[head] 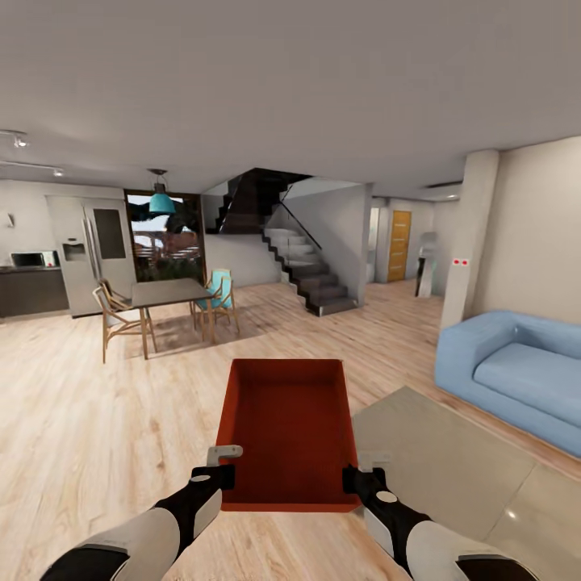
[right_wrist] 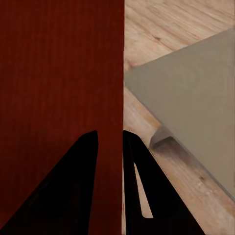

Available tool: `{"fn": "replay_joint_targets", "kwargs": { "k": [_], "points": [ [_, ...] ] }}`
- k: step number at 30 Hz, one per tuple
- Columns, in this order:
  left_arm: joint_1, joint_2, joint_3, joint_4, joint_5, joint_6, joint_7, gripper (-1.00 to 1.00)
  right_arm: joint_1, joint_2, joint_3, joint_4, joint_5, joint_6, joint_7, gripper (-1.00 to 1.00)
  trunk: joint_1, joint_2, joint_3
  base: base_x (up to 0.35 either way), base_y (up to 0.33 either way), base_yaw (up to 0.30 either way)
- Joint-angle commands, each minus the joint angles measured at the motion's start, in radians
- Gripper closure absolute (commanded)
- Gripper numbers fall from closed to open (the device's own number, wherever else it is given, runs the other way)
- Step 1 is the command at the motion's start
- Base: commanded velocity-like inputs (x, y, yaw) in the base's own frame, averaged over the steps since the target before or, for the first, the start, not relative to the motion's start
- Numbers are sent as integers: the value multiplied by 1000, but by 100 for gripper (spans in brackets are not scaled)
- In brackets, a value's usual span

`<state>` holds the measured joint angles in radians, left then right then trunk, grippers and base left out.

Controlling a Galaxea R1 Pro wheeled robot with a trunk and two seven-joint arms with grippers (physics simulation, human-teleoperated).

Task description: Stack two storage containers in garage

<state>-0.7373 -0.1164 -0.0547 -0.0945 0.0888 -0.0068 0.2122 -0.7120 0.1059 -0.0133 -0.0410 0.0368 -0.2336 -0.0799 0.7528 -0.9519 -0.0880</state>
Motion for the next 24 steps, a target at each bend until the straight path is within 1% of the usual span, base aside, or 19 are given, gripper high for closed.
{"fn": "replay_joint_targets", "kwargs": {
  "k": [1,24],
  "points": [
    [-1,11,3,3,23,1,6,100,-1,-1,-4,-2,17,-47,-3,100,0,-1,-2,0,0,300],
    [-1,11,3,2,23,1,6,100,-1,0,-4,-2,17,-47,-3,100,0,-1,-2,0,0,300]
  ]
}}
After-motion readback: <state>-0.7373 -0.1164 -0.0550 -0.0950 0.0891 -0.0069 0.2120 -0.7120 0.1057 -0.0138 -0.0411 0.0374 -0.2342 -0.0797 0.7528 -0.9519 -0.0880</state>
